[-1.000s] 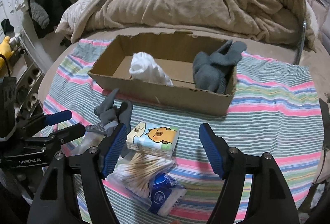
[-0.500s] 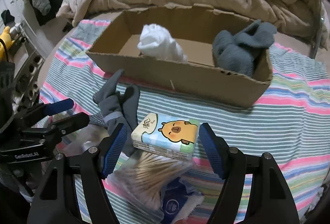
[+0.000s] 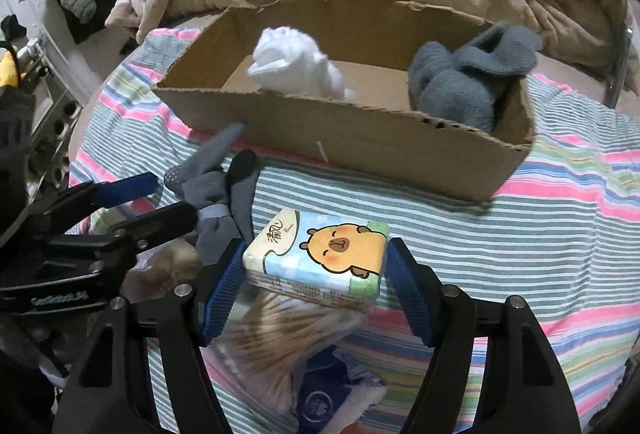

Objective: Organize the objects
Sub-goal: 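Grasp the grey grip socks with the left gripper while the right grasps the tissue pack, then lower the grey socks and tissue pack into the box and release both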

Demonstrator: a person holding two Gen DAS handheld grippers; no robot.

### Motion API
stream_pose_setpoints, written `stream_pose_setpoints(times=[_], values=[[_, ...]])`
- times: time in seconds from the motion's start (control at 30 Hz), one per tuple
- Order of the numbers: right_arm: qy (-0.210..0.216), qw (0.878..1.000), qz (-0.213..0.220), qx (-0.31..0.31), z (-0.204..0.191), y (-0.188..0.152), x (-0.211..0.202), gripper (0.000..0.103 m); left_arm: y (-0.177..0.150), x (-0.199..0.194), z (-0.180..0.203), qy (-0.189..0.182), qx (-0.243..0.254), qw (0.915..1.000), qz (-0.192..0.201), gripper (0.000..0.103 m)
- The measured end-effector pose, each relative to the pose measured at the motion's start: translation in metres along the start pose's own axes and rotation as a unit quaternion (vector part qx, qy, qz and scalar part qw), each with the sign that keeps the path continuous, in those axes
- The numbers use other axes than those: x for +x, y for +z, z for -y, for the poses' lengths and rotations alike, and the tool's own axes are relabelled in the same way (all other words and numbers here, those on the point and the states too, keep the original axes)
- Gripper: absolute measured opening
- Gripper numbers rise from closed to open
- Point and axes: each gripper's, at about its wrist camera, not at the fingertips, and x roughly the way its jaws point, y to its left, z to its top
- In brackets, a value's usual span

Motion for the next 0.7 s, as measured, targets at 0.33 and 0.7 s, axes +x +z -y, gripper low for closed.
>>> stream_pose_setpoints(times=[0.33, 0.7], values=[[0.003, 1.000, 0.019, 0.021, 0.017, 0.000, -0.016, 0.074, 0.001, 0.010, 0.028, -0.022, 0.038, 0.9990, -0.010, 0.043], [-0.004, 0.999, 0.037, 0.026, 0.018, -0.007, -0.036, 0.074, -0.004, 0.025, 0.045, -0.010, 0.052, 0.9984, -0.021, 0.038]])
